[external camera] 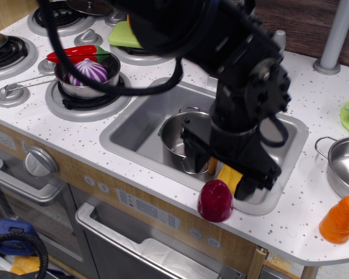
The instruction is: Put sweet potato in pot which is in sink
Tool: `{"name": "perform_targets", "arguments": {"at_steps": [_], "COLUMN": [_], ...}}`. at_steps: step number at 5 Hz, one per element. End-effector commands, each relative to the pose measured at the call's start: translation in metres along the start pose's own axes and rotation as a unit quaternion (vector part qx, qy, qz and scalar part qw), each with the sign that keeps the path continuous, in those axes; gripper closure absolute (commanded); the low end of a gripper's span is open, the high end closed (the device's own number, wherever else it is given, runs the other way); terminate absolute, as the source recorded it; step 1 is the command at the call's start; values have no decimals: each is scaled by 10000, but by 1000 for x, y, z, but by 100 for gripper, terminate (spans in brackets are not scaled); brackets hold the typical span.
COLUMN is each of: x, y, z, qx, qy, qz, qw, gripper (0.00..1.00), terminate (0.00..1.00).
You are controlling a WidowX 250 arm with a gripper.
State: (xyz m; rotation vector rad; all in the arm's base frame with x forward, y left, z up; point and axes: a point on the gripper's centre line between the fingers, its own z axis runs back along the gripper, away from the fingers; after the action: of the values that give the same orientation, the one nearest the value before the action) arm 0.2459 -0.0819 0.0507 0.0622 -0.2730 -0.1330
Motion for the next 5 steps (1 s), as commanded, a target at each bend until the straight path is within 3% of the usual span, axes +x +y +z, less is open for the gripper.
{"name": "perform_targets", "arguments": {"at_steps": [1, 3, 5], "x": [5, -4, -7], "y": [9, 5, -3], "z": [-7, -26, -35], "qx": [-95, -196, -184], "qy": [-263, -459, -424], "qz": [-16, 86, 322], "qw": [9996, 9987, 9984], "gripper": [0, 0, 0], "terminate": [0, 0, 0]}}
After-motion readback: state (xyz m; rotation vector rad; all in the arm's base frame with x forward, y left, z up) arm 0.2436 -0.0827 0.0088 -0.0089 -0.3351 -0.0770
